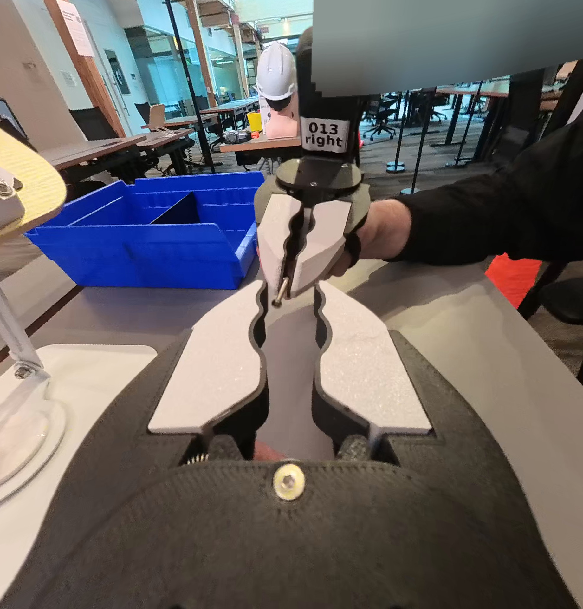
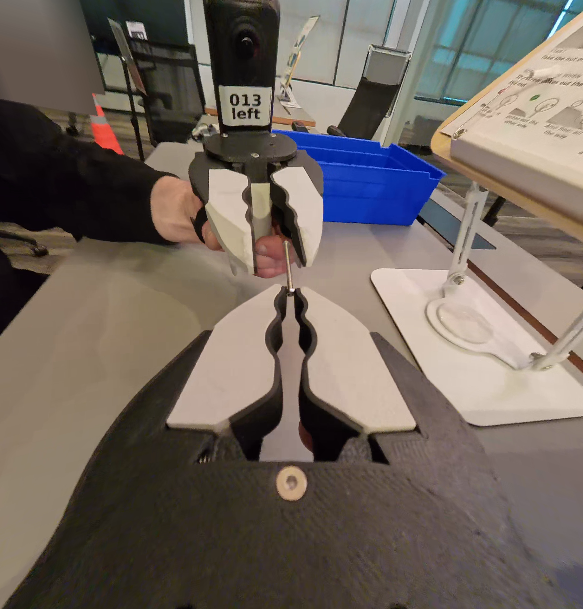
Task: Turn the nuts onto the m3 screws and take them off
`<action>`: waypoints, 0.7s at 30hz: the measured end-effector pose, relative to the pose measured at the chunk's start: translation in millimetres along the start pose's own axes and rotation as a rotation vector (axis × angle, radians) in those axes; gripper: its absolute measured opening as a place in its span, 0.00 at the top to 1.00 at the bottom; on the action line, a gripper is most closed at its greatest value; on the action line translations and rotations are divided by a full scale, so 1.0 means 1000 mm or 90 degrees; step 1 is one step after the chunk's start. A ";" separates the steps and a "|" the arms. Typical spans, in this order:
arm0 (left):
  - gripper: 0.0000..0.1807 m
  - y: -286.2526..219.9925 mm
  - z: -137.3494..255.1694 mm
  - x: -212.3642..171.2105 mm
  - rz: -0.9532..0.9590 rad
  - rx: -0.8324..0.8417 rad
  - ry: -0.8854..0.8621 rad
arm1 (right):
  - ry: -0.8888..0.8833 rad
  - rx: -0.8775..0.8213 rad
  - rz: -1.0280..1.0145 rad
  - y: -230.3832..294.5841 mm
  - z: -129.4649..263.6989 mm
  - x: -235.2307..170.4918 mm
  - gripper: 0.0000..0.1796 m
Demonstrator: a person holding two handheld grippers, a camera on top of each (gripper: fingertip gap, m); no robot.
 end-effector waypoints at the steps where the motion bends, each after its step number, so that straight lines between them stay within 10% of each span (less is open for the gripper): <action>1: 0.86 0.000 0.000 0.000 -0.010 0.004 0.004 | -0.005 0.007 -0.011 0.000 0.001 0.001 0.97; 21: 0.98 -0.007 -0.001 0.002 -0.094 0.018 0.041 | -0.008 0.084 -0.078 0.005 0.001 0.000 0.97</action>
Point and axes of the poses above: each gripper's, where its closed fingertips meet, z back along the fingers, x out of its top, y = z × x across the jaws, the point moved 4 cm from there along z, back along the fingers, and after that the axes turned 6 degrees about -x, right-handed, at the moved point
